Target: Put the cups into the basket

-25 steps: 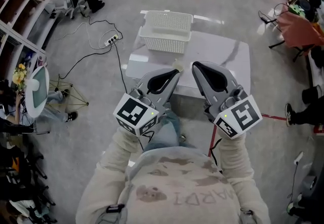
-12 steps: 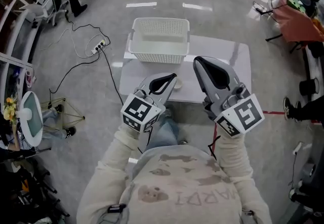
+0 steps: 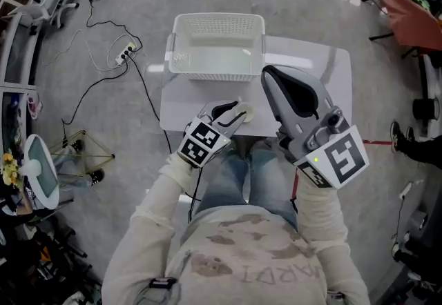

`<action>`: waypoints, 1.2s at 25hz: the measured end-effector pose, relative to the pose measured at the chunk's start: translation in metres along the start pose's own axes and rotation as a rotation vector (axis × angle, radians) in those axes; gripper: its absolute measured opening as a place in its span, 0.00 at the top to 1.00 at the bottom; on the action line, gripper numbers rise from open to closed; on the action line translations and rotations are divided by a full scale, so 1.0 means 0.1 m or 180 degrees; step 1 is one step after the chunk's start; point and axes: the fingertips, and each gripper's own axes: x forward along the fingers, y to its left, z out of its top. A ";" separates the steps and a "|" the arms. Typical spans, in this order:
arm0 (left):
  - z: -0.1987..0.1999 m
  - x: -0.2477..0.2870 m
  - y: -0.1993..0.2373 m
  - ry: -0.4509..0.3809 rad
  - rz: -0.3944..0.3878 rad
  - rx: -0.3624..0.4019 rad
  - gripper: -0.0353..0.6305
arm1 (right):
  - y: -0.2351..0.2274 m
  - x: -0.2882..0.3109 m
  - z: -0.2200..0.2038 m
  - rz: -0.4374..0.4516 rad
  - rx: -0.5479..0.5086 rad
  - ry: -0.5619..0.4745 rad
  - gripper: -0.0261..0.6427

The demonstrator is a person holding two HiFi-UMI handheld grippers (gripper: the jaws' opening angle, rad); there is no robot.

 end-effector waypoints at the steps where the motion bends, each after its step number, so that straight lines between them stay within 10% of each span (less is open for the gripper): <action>1: -0.14 0.10 0.05 0.0112 0.0002 -0.0015 0.75 | -0.04 0.03 -0.05 0.0016 0.0021 0.0010 0.92; 15: -1.60 1.07 0.57 0.1005 0.0037 -0.0227 0.74 | -0.39 0.26 -1.06 0.0146 0.0189 0.0307 0.92; 30: -2.03 1.61 0.68 0.1541 -0.0005 -0.0121 0.80 | -0.46 0.36 -1.41 0.0186 0.0337 0.0364 0.92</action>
